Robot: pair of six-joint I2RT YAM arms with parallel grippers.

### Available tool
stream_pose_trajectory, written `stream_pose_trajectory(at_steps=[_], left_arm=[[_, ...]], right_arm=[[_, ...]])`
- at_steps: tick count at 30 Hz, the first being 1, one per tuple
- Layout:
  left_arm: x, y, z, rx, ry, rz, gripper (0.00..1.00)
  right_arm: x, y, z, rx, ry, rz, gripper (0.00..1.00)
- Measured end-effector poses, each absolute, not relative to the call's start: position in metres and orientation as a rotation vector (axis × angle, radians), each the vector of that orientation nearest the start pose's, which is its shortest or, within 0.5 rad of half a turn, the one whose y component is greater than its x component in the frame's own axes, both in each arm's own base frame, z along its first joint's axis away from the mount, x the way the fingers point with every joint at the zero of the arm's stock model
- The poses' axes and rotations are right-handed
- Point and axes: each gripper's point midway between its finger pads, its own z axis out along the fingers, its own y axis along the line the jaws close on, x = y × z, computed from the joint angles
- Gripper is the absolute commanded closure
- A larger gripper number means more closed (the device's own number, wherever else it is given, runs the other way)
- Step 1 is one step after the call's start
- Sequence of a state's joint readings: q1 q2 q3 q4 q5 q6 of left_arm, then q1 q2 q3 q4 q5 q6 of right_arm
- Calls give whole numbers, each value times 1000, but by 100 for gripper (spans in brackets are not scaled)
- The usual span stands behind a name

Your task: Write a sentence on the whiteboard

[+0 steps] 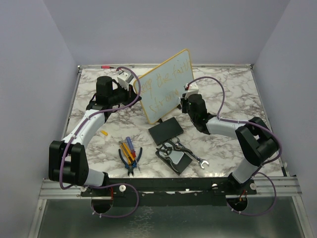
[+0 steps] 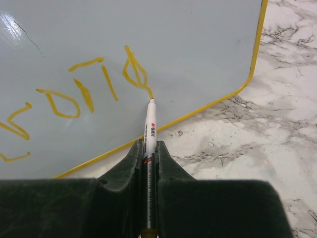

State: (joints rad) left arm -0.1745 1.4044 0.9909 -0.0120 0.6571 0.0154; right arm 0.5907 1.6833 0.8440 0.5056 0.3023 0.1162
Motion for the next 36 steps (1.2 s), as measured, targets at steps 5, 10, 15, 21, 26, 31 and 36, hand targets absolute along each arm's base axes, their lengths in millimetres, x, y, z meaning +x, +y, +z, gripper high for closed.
stream_pose_trajectory(at_steps=[5, 10, 15, 21, 26, 31, 36], left_arm=[[377, -175, 204, 606, 1884, -756, 100], [377, -175, 204, 606, 1884, -756, 100], [377, -175, 204, 606, 1884, -757, 100], [377, -175, 205, 607, 1884, -757, 100], [375, -176, 205, 610, 1884, -759, 100], [375, -176, 205, 610, 1885, -760, 100], [375, -176, 205, 610, 1886, -760, 100]], right_arm=[[420, 225, 115, -246, 1879, 196, 99], [418, 227, 114, -253, 1882, 199, 99], [410, 235, 115, -284, 1891, 217, 99], [404, 245, 124, -298, 1872, 243, 99], [400, 239, 133, -262, 1857, 236, 99], [392, 221, 146, -202, 1842, 194, 99], [399, 197, 149, -142, 1840, 180, 99]])
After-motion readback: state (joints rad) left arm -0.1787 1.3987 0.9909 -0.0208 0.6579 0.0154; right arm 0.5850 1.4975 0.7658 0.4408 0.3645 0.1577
